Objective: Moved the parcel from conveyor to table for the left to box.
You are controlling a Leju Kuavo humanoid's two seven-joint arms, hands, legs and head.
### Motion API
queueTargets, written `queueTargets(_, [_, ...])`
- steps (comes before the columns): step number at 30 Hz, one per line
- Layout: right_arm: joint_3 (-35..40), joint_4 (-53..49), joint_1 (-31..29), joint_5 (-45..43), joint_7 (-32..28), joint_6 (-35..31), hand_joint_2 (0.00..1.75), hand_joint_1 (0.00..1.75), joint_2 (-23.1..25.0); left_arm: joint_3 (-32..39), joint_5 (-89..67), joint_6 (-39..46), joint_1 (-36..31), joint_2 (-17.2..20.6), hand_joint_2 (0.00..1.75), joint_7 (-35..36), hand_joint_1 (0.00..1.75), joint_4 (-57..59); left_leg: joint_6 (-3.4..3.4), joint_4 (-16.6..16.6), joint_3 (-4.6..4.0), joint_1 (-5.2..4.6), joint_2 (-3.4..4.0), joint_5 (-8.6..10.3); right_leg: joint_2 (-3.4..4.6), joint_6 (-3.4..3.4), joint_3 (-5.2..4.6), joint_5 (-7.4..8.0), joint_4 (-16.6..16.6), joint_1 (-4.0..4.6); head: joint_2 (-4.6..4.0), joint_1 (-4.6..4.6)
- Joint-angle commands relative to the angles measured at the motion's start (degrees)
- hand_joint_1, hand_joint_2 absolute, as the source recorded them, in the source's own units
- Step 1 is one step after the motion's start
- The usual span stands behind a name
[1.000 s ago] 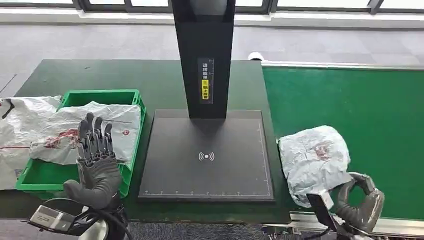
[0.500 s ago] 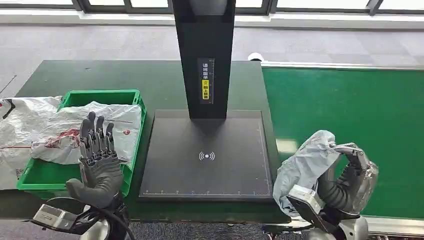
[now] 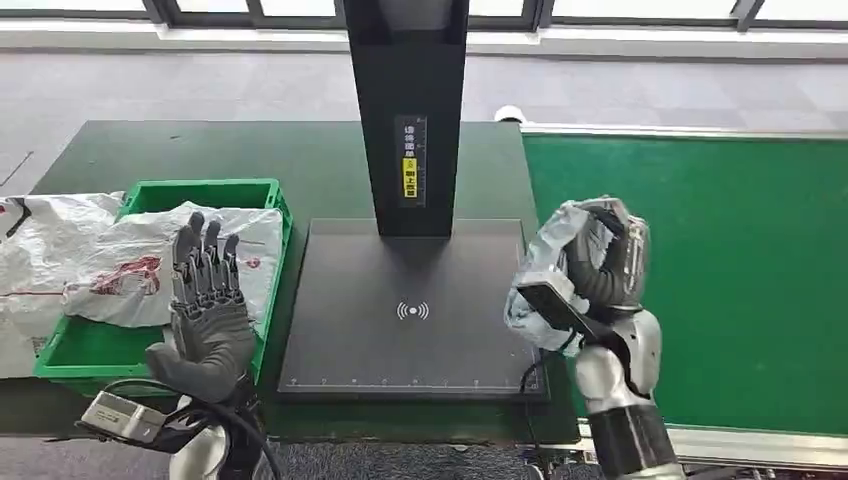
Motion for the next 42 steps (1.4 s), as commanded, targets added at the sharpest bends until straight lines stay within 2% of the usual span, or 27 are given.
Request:
queueTargets(1, [7.64, 35.68, -17.88, -0.16, -1.65, 0.76, 1.75, 1.75, 7.98, -2.57, 0.72, -0.03, -5.54, 1.37, 0.00, 0.13, 0.00, 8.72, -0.05, -0.08, -0.02, 0.04, 0.18, 0.15, 0.19, -0.06, -0.11, 0.16, -0.03, 0.04, 0.00, -0.02])
queueTargets(4, [7.64, 35.68, -17.88, -0.16, -1.65, 0.76, 1.75, 1.75, 7.98, -2.57, 0.72, -0.03, -5.54, 1.37, 0.00, 0.13, 0.00, 8.72, -0.11, -0.05, -0.11, 0.07, -0.11, 0.24, -0.09, -0.10, -0.15, 0.11, 0.03, 0.10, 0.00, -0.02])
queueTargets(6, [7.61, 36.81, -16.74, -3.62, -4.30, 5.37, 1.75, 1.75, 10.87, -3.06, 0.67, -0.06, -6.17, 1.00, 0.00, 0.13, 0.00, 9.51, -0.13, -0.06, -0.16, 0.14, -0.19, 0.26, -0.17, -0.10, -0.15, 0.12, -0.01, 0.16, 0.00, -0.02])
queueTargets(8, [14.17, 35.17, -15.24, -7.69, -4.03, 6.47, 1.75, 1.75, 11.28, -3.33, 0.48, 0.65, -6.88, 0.55, 0.00, 0.13, 0.00, 10.47, -0.13, -0.04, -0.27, 0.12, -0.16, 0.24, -0.14, -0.09, -0.25, 0.12, 0.05, 0.13, 0.00, 0.00])
queueTargets(10, [26.88, 32.40, -14.67, -17.52, -1.48, 5.45, 1.75, 1.75, 11.28, -3.57, 0.49, 1.76, -6.49, 0.30, 0.00, 0.13, 0.00, 10.14, -0.15, -0.07, -0.27, 0.14, -0.05, 0.24, -0.02, -0.11, -0.31, 0.14, 0.02, 0.15, 0.00, -0.02])
queueTargets(11, [31.27, 31.32, -14.97, -25.30, -1.48, 7.69, 1.75, 1.75, 11.28, -3.63, 0.51, 1.98, -5.85, 0.24, 0.00, 0.13, 0.00, 9.82, -0.16, -0.11, -0.30, 0.15, 0.07, 0.26, 0.11, -0.13, -0.40, 0.19, -0.02, 0.16, 0.00, 0.00])
queueTargets(12, [33.04, 30.56, -15.16, -26.65, -1.96, 7.20, 1.75, 1.75, 11.28, -3.66, 0.43, 2.05, -5.39, 0.15, 0.00, 0.13, 0.00, 9.52, -0.17, -0.06, -0.39, 0.12, 0.01, 0.24, 0.09, -0.13, -0.47, 0.14, 0.07, 0.13, 0.00, 0.00])
queueTargets(21, [36.92, 28.99, -16.13, -36.87, -4.08, 13.39, 1.75, 1.75, 11.28, -2.58, -0.31, 2.03, -3.99, -0.76, 0.00, 0.13, 0.00, 8.91, -0.14, -0.03, -0.50, 0.13, -0.19, 0.26, -0.14, -0.09, -0.51, 0.11, 0.04, 0.15, 0.00, -0.02])
queueTargets(29, [37.99, 28.73, -16.55, -37.79, -4.60, 13.63, 1.75, 1.75, 11.28, -2.40, -0.43, 2.04, -3.94, -0.87, 0.00, 0.13, 0.00, 8.95, -0.14, -0.06, -0.53, 0.12, -0.22, 0.30, -0.17, -0.11, -0.51, 0.14, 0.02, 0.13, 0.00, 0.00])
queueTargets(30, [39.63, 28.56, -17.19, -37.73, -3.44, 12.15, 1.75, 1.75, 11.28, -2.53, -0.89, 2.24, -4.01, -0.99, 0.00, 0.13, 0.00, 9.11, -0.14, -0.03, -0.53, 0.13, -0.23, 0.27, -0.19, -0.10, -0.49, 0.12, 0.03, 0.14, 0.00, 0.00])
queueTargets(31, [41.40, 29.53, -17.93, -38.70, -1.78, 11.33, 1.75, 0.79, 11.28, -2.89, -1.85, 2.75, -3.90, -1.04, 0.00, 0.13, 0.00, 9.17, -0.14, -0.03, -0.53, 0.09, -0.21, 0.28, -0.16, -0.10, -0.52, 0.12, 0.06, 0.10, 0.00, -0.02])
queueTargets(32, [42.08, 30.38, -18.30, -38.70, -0.92, 10.13, 1.75, 0.00, 11.28, -3.30, -2.54, 3.34, -3.79, -1.04, 0.00, 0.13, 0.00, 9.25, -0.14, -0.06, -0.53, 0.13, -0.19, 0.29, -0.15, -0.12, -0.50, 0.15, 0.00, 0.14, 0.00, -0.02])
queueTargets(35, [41.30, 33.95, -18.80, -37.84, 0.15, 4.94, 1.75, 0.00, 11.28, -3.89, -3.50, 4.84, -3.19, -0.89, 0.00, 0.13, 0.00, 9.56, -0.14, -0.09, -0.49, 0.12, -0.20, 0.30, -0.16, -0.12, -0.48, 0.16, -0.01, 0.13, 0.00, -0.02])
queueTargets(37, [39.46, 35.87, -18.73, -37.60, -0.11, 4.08, 1.75, 0.00, 11.28, -3.82, -3.98, 5.34, -3.32, -0.80, 0.00, 0.13, 0.00, 10.06, -0.14, -0.08, -0.45, 0.10, -0.24, 0.28, -0.20, -0.10, -0.44, 0.12, 0.01, 0.11, 0.00, 0.00])
queueTargets(38, [38.90, 37.25, -18.69, -34.78, 0.63, 1.48, 1.75, 0.00, 11.28, -3.78, -5.06, 6.20, -3.41, -0.73, 0.00, 0.13, 0.00, 10.47, -0.13, -0.15, -0.42, 0.09, -0.29, 0.32, -0.25, -0.11, -0.40, 0.14, -0.05, 0.10, 0.00, -0.02])
queueTargets(42, [36.50, 38.66, -17.74, -30.67, 2.05, -0.20, 1.75, 0.00, 11.26, -3.52, -5.76, 7.14, -3.14, -0.55, 0.00, 0.13, 0.00, 10.67, -0.13, -0.12, -0.43, 0.11, -0.30, 0.30, -0.26, -0.10, -0.39, 0.13, -0.05, 0.12, 0.00, 0.00])
